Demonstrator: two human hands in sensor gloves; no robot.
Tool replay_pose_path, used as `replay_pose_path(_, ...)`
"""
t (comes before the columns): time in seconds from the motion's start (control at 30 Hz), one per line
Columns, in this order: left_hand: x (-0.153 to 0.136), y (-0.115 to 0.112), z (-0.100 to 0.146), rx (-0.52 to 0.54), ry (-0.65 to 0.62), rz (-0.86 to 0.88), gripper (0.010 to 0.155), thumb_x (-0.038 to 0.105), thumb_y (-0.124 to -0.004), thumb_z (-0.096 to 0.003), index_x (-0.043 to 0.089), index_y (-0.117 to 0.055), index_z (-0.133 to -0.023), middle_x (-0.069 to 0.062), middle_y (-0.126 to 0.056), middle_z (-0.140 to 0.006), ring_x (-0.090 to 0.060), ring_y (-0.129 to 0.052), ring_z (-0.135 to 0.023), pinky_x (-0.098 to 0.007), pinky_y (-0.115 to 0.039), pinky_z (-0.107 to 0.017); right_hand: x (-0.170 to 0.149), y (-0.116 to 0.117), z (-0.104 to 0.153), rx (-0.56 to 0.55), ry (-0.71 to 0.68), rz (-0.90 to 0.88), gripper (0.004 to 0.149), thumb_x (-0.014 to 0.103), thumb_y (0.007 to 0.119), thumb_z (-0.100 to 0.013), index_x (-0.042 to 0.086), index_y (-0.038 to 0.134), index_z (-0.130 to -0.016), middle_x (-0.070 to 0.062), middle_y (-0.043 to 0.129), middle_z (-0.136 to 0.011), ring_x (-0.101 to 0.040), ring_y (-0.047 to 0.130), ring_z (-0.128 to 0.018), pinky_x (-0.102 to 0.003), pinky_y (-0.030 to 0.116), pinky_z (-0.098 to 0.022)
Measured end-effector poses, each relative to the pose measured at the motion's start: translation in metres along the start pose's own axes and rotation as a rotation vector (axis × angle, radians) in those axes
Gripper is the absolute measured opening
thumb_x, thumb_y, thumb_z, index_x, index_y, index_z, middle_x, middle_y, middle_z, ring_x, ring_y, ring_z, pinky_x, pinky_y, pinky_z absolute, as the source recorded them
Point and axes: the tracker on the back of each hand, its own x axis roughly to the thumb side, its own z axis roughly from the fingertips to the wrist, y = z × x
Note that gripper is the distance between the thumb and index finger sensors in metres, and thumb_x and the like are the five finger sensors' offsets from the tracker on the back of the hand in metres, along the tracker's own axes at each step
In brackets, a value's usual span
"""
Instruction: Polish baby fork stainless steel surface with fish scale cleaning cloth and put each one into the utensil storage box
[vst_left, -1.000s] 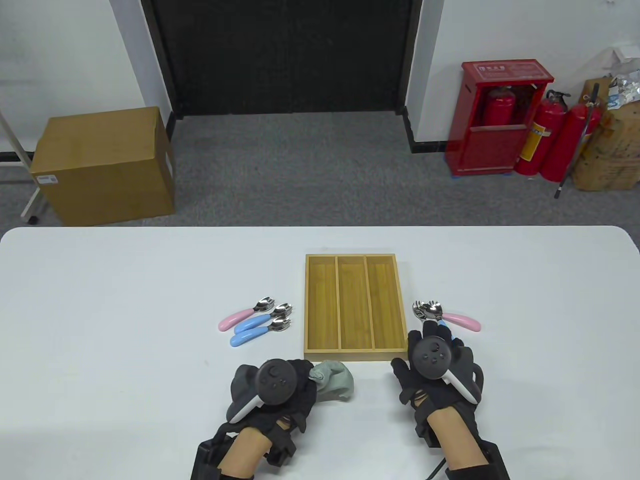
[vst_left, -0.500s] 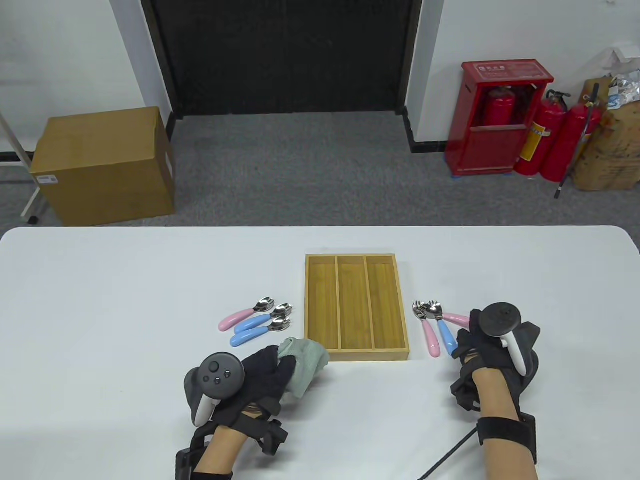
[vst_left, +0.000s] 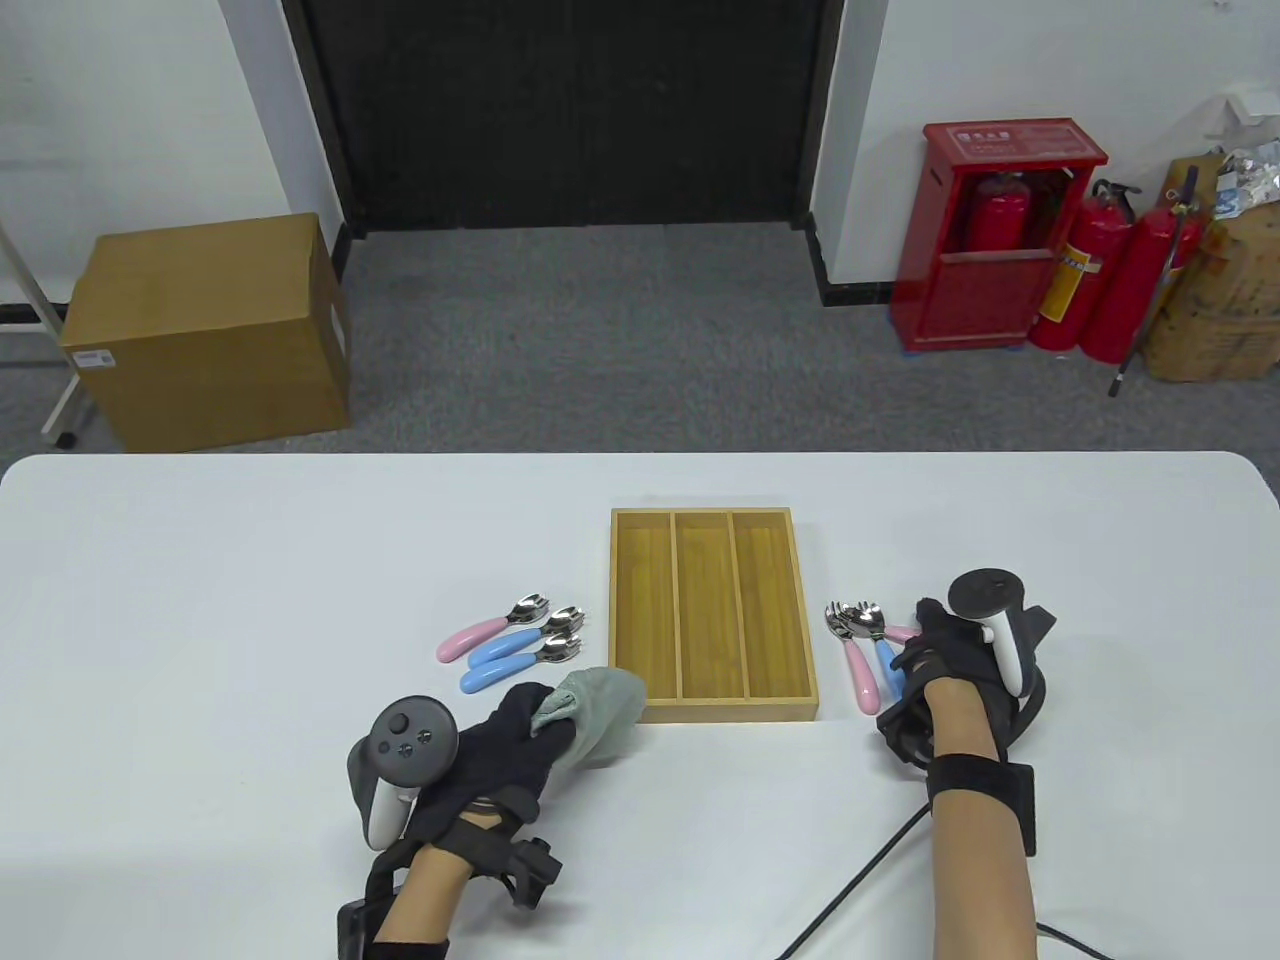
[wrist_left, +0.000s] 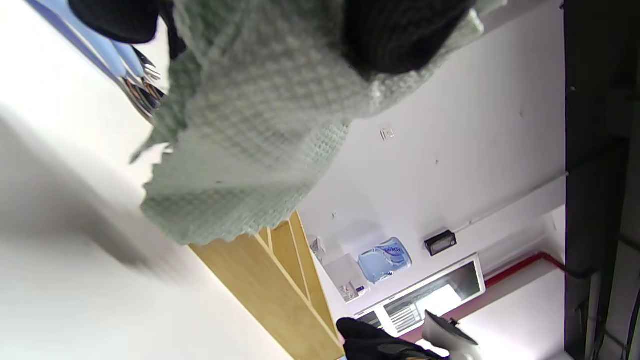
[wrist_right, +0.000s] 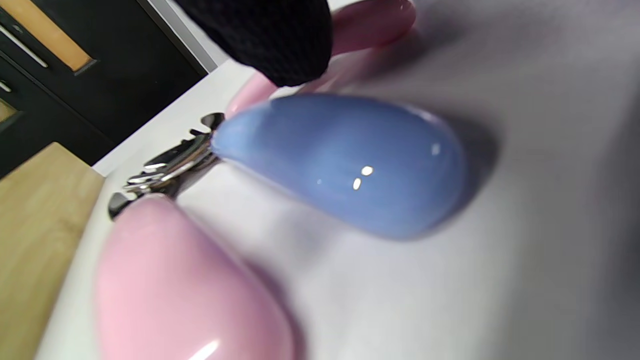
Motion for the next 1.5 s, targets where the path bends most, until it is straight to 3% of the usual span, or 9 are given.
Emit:
replay_pose_path(0.23,-0.012,0.01,0.0,0.029,0.046,0.115,0.053,0.034,-0.079,-0.0506,0.023,-0.066,-0.1,-0.006,-0.094,-0.084,-0.029,-0.104,-0.071,-0.062,-0.069,-0.063,0.001,0.001,-0.01,0.049,0.021,-0.054,0.05,0.014,0.084,-0.044,0.022,0.068,-0.091,-0.006,0.012,-0.113,-0.037,0.004,-0.103,-0.065,-0.001,-0.07)
replay_pose_path(0.43,-0.024,0.014,0.001,0.039,0.08,0.248,0.049,0.037,-0.077,-0.0519,0.022,-0.068,-0.098,-0.005,-0.094,-0.084,-0.029,-0.103,-0.071,-0.061,-0.07,-0.062,0.007,-0.005,-0.002,0.063,-0.062,-0.119,0.049,0.013,0.083,-0.042,0.013,0.066,-0.088,-0.01,0.016,-0.112,-0.04,0.008,-0.103,-0.066,0.002,-0.069)
replay_pose_path(0.6,-0.03,0.013,0.0,0.045,0.098,0.342,0.048,0.041,-0.074,-0.053,0.024,-0.068,-0.098,-0.005,-0.091,-0.09,-0.031,-0.1,-0.077,-0.061,-0.068,-0.064,0.023,-0.019,0.024,0.017,-0.218,-0.144,0.05,0.016,0.081,-0.041,0.007,0.062,-0.087,-0.018,0.031,-0.109,-0.049,0.028,-0.099,-0.069,0.021,-0.069)
replay_pose_path(0.73,-0.034,0.01,0.0,0.034,0.107,0.433,0.049,0.043,-0.071,-0.0538,0.024,-0.065,-0.099,-0.007,-0.084,-0.097,-0.034,-0.094,-0.085,-0.062,-0.066,-0.065,0.048,-0.021,0.066,-0.04,-0.478,-0.153,0.051,0.024,0.083,-0.038,0.005,0.068,-0.083,-0.023,0.055,-0.101,-0.051,0.057,-0.089,-0.07,0.046,-0.062)
replay_pose_path(0.9,-0.037,0.006,0.001,0.026,0.111,0.54,0.05,0.044,-0.068,-0.0553,0.024,-0.061,-0.101,-0.008,-0.074,-0.105,-0.036,-0.085,-0.094,-0.062,-0.063,-0.067,0.081,0.004,0.131,0.081,-0.712,-0.276,0.05,0.028,0.084,-0.038,0.005,0.072,-0.08,-0.026,0.07,-0.09,-0.049,0.082,-0.07,-0.065,0.067,-0.049)
replay_pose_path(1.1,-0.035,0.001,0.001,-0.012,0.067,0.688,0.054,0.044,-0.064,-0.0568,0.025,-0.053,-0.106,-0.009,-0.064,-0.112,-0.036,-0.076,-0.103,-0.063,-0.06,-0.07,0.108,0.053,0.2,0.179,-0.877,-0.457,0.046,0.032,0.087,-0.038,0.007,0.08,-0.077,-0.03,0.088,-0.076,-0.033,0.106,-0.037,-0.055,0.085,-0.028)
replay_pose_path(1.37,-0.025,-0.01,-0.002,-0.116,-0.035,0.814,0.063,0.045,-0.062,-0.058,0.027,-0.039,-0.113,-0.007,-0.053,-0.118,-0.034,-0.066,-0.112,-0.064,-0.057,-0.073,0.112,0.103,0.229,0.178,-0.962,-0.55,0.048,0.033,0.085,-0.039,0.005,0.08,-0.078,-0.031,0.091,-0.072,-0.032,0.108,-0.03,-0.054,0.087,-0.023)
replay_pose_path(1.5,-0.015,-0.023,-0.006,-0.266,-0.131,0.852,0.07,0.055,-0.061,-0.0589,0.026,-0.029,-0.114,-0.006,-0.03,-0.123,-0.037,-0.041,-0.117,-0.067,-0.048,-0.074,0.107,0.112,0.229,0.192,-0.97,-0.549,0.049,0.031,0.082,-0.039,0.003,0.08,-0.078,-0.032,0.091,-0.071,-0.032,0.108,-0.029,-0.054,0.086,-0.022)
